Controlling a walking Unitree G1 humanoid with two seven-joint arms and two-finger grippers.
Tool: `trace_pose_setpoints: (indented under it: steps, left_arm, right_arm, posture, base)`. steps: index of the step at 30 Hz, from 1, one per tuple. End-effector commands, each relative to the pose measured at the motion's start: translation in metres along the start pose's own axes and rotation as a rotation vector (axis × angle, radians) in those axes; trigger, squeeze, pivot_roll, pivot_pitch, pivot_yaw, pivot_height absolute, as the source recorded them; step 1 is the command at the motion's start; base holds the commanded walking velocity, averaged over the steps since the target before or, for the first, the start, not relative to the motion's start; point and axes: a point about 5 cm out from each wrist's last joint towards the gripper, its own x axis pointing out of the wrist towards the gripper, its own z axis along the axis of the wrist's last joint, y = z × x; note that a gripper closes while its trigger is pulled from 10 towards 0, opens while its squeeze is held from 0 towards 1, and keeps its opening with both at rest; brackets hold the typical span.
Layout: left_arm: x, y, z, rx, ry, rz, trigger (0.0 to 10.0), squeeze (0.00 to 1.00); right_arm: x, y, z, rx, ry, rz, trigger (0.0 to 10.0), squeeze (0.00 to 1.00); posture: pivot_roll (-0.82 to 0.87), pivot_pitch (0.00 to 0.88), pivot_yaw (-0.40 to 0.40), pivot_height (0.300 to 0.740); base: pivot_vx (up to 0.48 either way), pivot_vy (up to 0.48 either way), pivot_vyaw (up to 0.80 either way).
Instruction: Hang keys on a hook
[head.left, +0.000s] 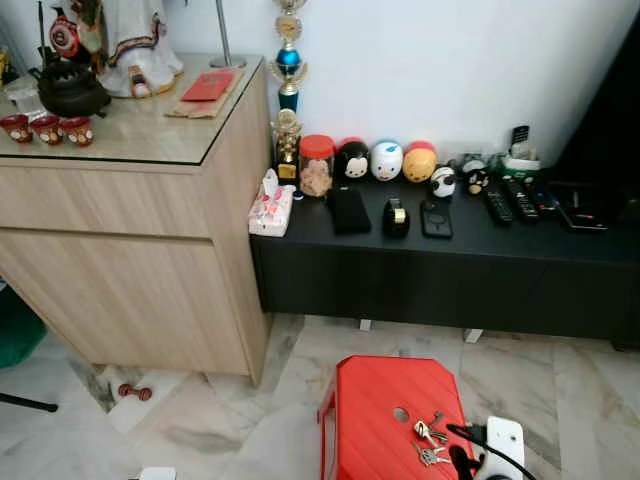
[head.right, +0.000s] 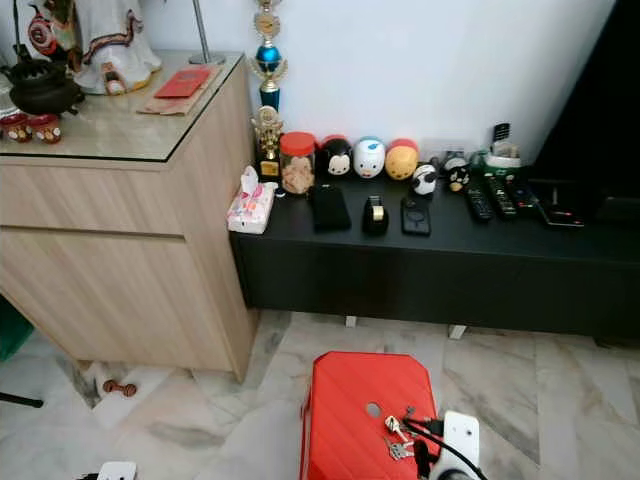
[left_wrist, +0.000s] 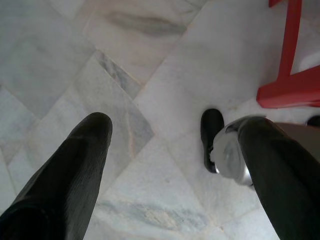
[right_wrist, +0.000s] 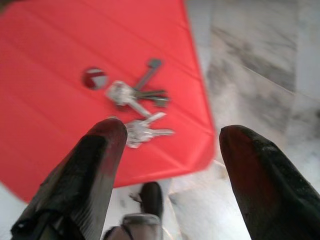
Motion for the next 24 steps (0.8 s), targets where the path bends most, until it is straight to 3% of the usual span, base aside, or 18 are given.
trace_pose_setpoints:
  steps: [1, 5, 6, 8, 10, 16, 19, 24]
  left_arm:
    - [-0.001, 0.002, -0.001, -0.001, -0.006, 0.008, 10.0, 0.0]
    - [-0.001, 0.001, -0.001, 0.001, -0.006, 0.006, 10.0, 0.0]
    - [-0.001, 0.001, -0.001, 0.001, -0.006, 0.006, 10.0, 0.0]
    - [-0.001, 0.002, -0.001, 0.002, -0.005, 0.006, 10.0, 0.0]
    - [-0.001, 0.002, -0.001, 0.005, -0.006, 0.005, 10.0, 0.0]
    - [-0.001, 0.003, -0.002, 0.002, -0.007, 0.008, 10.0, 0.0]
    - [-0.001, 0.003, -0.002, 0.003, -0.008, 0.008, 10.0, 0.0]
    - [-0.001, 0.003, -0.002, 0.011, -0.012, 0.016, 10.0, 0.0]
  right_arm:
    - [0.002, -0.001, 0.019, -0.002, -0.088, -0.017, 10.0, 0.0]
    - [0.002, -0.001, 0.063, 0.014, -0.314, 0.006, 10.0, 0.0]
    - [0.002, -0.001, 0.063, 0.014, -0.314, 0.006, 10.0, 0.0]
    - [-0.002, -0.003, 0.089, 0.013, -0.459, 0.008, 10.0, 0.0]
    - [-0.005, 0.002, 0.1, -0.002, -0.53, 0.03, 10.0, 0.0]
    - [-0.014, 0.019, 0.114, -0.08, -0.678, 0.089, 10.0, 0.0]
    - [-0.024, 0.033, 0.115, -0.212, -0.771, 0.149, 10.0, 0.0]
    - [-0.031, 0.031, 0.114, -0.197, -0.809, 0.146, 10.0, 0.0]
  posture:
    - [0.11, 0.0, -0.022, 0.74]
    - [0.1, 0.0, -0.023, 0.74]
    - [0.1, 0.0, -0.023, 0.74]
    - [0.1, 0.0, -0.024, 0.74]
    - [0.1, 0.0, -0.027, 0.74]
    - [0.1, 0.0, -0.033, 0.74]
    - [0.1, 0.0, -0.04, 0.74]
    - [0.09, 0.0, -0.041, 0.74]
  base:
    - [0.0, 0.0, 0.0]
    - [0.0, 0.0, 0.0]
    - [0.0, 0.0, 0.0]
    - [0.0, 0.0, 0.0]
    - [0.0, 0.0, 0.0]
    - [0.0, 0.0, 0.0]
    - [0.0, 0.0, 0.0]
    - [0.0, 0.0, 0.0]
